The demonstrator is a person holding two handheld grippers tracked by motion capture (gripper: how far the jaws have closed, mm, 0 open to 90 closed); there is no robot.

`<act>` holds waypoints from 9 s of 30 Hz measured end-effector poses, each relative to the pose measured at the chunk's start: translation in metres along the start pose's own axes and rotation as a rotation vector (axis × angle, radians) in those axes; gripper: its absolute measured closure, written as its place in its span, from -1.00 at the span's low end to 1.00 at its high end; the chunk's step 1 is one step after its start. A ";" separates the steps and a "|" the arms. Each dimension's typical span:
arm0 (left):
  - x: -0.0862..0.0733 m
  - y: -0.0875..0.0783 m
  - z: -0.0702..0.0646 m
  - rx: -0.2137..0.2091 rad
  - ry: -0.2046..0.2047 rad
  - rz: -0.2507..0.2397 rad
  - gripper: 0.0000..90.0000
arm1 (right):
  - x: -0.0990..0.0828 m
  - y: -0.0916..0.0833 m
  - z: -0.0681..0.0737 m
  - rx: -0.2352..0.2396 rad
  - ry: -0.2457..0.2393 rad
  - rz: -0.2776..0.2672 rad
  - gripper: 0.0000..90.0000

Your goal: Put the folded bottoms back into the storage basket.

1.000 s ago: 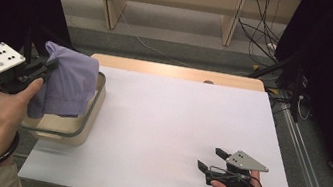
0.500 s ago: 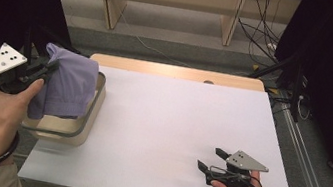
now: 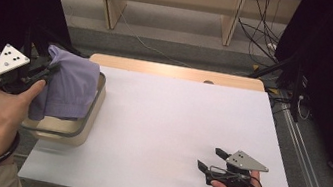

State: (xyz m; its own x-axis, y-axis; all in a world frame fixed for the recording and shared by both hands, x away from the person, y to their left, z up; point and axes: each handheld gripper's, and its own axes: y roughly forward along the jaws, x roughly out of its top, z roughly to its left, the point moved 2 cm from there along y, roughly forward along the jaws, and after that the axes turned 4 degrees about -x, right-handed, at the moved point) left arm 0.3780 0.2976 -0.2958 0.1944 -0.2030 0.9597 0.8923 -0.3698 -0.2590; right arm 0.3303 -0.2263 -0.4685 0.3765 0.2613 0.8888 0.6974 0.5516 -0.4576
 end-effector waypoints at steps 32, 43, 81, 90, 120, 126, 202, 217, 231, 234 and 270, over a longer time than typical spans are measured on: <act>-0.008 0.006 0.004 -0.016 -0.005 0.074 0.90 | 0.000 0.000 0.000 0.000 0.001 0.003 -0.49; -0.010 0.006 0.008 -0.013 -0.013 0.089 0.90 | 0.000 0.000 0.000 0.001 0.000 0.003 -0.49; -0.014 0.016 0.002 -0.014 -0.017 0.135 0.90 | -0.001 0.001 0.000 0.002 0.000 0.006 -0.49; -0.017 0.022 -0.001 -0.024 -0.036 0.148 0.90 | -0.001 0.001 0.001 0.001 -0.001 0.006 -0.49; -0.035 0.046 0.003 -0.046 -0.056 0.201 0.90 | -0.001 0.003 0.001 0.002 0.000 0.006 -0.49; -0.039 0.050 0.006 -0.046 -0.058 0.201 0.90 | -0.001 0.003 0.001 0.004 0.000 0.007 -0.49; -0.077 0.066 0.052 0.111 -0.070 0.310 0.87 | -0.001 0.003 0.001 0.002 -0.003 0.006 -0.49; -0.083 0.069 0.058 0.130 -0.066 0.332 0.86 | 0.000 0.003 0.001 0.000 -0.003 0.005 -0.49; -0.088 0.070 0.062 0.140 -0.076 0.338 0.87 | 0.000 0.003 0.001 -0.001 -0.003 0.005 -0.49; -0.089 0.071 0.063 0.141 -0.075 0.344 0.87 | 0.000 0.003 0.001 0.000 -0.004 0.006 -0.49; -0.104 0.078 0.073 0.175 -0.077 0.395 0.86 | -0.001 0.003 0.001 0.002 -0.008 0.010 -0.49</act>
State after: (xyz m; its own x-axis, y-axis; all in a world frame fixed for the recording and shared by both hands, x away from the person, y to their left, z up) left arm 0.4569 0.3561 -0.4073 0.5583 -0.2273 0.7979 0.7977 -0.1169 -0.5915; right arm 0.3317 -0.2237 -0.4708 0.3785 0.2729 0.8844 0.6927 0.5502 -0.4663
